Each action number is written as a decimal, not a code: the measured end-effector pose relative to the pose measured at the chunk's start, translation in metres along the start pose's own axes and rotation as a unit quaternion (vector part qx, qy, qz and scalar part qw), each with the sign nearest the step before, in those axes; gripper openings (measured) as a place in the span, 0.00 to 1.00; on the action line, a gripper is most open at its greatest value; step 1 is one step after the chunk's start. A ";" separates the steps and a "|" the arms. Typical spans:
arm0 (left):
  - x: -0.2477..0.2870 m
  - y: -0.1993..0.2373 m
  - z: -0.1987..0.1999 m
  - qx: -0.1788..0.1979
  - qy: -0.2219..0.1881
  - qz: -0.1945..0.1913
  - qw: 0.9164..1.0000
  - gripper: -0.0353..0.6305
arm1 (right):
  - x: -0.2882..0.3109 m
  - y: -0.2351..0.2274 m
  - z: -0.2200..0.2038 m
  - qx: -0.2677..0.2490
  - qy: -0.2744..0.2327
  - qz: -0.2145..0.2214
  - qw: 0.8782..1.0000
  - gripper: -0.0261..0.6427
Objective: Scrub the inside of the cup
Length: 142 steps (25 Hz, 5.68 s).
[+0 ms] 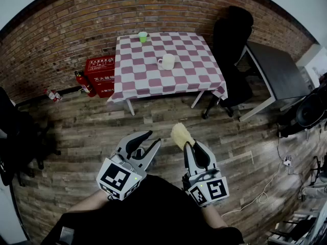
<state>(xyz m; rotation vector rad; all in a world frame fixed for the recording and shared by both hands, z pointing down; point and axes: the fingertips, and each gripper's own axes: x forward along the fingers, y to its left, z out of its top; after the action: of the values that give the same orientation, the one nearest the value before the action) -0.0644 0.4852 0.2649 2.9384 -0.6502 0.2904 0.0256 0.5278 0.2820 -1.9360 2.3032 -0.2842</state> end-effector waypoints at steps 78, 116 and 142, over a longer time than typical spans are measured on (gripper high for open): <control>0.413 0.475 -0.104 -0.090 0.190 0.045 0.977 0.24 | 0.584 -0.323 -0.122 -0.011 0.340 -0.027 0.940 0.15; 0.479 0.465 -0.178 -0.018 0.283 -0.008 0.959 0.24 | 0.602 -0.332 -0.167 0.008 0.430 -0.042 0.902 0.15; 0.474 0.468 -0.183 -0.006 0.292 -0.008 0.956 0.24 | 0.601 -0.303 -0.114 -0.174 0.389 0.067 0.902 0.15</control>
<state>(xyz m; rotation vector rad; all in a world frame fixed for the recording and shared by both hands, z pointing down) 0.1273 -0.1002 0.5779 2.6247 -0.5276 1.0858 0.1879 -0.1058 0.4768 -2.0519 3.1559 -0.8093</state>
